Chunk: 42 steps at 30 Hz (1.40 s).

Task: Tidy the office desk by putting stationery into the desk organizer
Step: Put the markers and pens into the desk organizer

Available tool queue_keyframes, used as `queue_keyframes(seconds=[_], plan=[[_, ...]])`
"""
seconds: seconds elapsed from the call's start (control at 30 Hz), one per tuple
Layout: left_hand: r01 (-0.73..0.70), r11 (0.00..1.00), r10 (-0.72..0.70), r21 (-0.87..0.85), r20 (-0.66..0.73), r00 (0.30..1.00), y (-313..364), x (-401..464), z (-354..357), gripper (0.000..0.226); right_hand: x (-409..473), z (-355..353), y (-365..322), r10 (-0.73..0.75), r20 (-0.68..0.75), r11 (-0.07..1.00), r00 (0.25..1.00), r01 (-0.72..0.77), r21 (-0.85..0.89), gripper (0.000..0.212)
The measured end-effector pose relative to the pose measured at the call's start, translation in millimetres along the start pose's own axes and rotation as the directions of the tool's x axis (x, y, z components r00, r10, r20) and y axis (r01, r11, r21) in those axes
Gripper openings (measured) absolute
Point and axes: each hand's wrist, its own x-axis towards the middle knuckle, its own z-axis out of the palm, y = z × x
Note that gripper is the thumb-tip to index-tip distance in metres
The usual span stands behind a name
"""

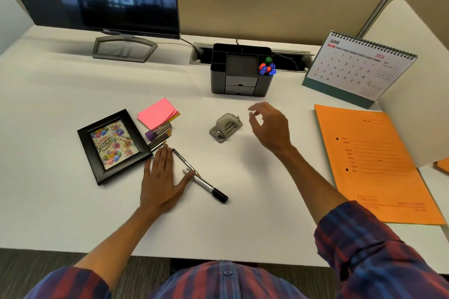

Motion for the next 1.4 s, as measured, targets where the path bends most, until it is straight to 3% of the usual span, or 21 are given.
queue_keyframes(seconds=[0.23, 0.4, 0.6, 0.77, 0.97, 1.07, 1.17, 1.23, 1.4], plan=[[-0.001, 1.0, 0.002, 0.007, -0.007, 1.0, 0, 0, 0, 0.094, -53, 17, -20, 0.107, 0.197, 0.994, 0.974, -0.106, -0.018, 0.015], [-0.006, 1.0, 0.007, 0.016, -0.008, 1.0, 0, 0, 0, 0.093, -80, 22, -37, 0.128, 0.423, 0.989, 0.897, -0.15, 0.018, 0.019], [-0.008, 1.0, 0.008, 0.02, -0.005, 1.0, -1, 0, 1, 0.093, -107, 29, -58, 0.011, 0.528, 0.996, 0.849, -0.054, 0.066, 0.042], [-0.009, 1.0, 0.009, 0.006, -0.011, 1.0, -1, 0, 1, 0.094, -105, 31, -72, -0.044, 0.622, 0.996, 0.782, -0.017, 0.092, 0.023], [-0.012, 1.0, 0.012, 0.016, -0.008, 1.0, -3, 0, 2, 0.095, -99, 34, -77, 0.01, 0.65, 0.997, 0.76, -0.059, 0.054, 0.017], [-0.011, 1.0, 0.012, 0.014, -0.008, 1.0, -3, 0, 2, 0.094, -95, 30, -74, 0.06, 0.659, 0.983, 0.749, -0.158, 0.089, 0.015], [-0.009, 1.0, 0.009, 0.006, -0.013, 1.0, -2, 0, 2, 0.094, -89, 26, -68, 0.086, 0.652, 0.934, 0.753, -0.289, 0.211, 0.012], [-0.006, 1.0, 0.006, 0.009, -0.007, 1.0, -3, 0, 2, 0.094, -82, 23, -65, 0.108, 0.594, 0.87, 0.797, -0.365, 0.333, 0.006], [-0.003, 1.0, 0.003, 0.011, -0.006, 1.0, -1, 0, 0, 0.095, -57, 11, -60, 0.199, 0.456, 0.731, 0.868, -0.441, 0.52, 0.01]])
